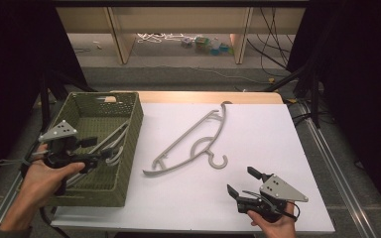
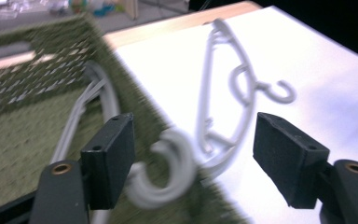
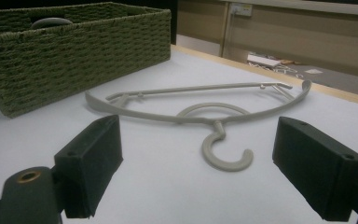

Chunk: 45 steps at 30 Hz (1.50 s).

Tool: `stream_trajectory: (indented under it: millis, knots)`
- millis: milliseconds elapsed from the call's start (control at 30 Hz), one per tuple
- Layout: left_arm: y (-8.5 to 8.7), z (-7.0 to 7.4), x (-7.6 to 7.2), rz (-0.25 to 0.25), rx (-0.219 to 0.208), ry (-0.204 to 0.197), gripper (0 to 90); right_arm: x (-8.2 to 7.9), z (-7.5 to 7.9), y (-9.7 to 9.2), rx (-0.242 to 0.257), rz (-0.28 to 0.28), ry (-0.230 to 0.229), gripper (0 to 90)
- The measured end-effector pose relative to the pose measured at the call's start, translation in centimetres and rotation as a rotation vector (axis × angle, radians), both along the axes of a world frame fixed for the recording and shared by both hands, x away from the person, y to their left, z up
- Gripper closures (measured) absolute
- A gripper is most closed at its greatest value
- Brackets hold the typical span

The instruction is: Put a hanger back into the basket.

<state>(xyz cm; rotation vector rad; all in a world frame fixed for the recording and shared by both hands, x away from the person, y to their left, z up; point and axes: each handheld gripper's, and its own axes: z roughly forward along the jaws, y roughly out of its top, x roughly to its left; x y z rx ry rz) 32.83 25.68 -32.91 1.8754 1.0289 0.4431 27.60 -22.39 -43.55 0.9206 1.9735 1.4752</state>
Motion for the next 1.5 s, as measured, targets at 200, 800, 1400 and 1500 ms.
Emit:
stream_trajectory:
  millis: [200,800,1400,1500]
  knots:
    - [-3.6,0.1,-1.7,-0.080,-0.076,-0.026,25.6,0.0,0.0,0.0,0.000,0.001,0.001,16.6]
    - [-12.1,-1.4,1.0,-0.177,-0.081,-0.025,24.2,-0.2,0.3,-0.3,-0.015,-0.002,0.001,16.6]
    - [-14.9,-4.1,2.2,-0.205,-0.082,-0.041,20.6,-0.1,0.2,-0.6,0.010,0.002,0.010,16.2]
    - [-15.4,-4.3,2.5,-0.213,-0.050,-0.038,19.8,-0.1,0.2,-0.7,0.007,-0.008,0.011,16.2]
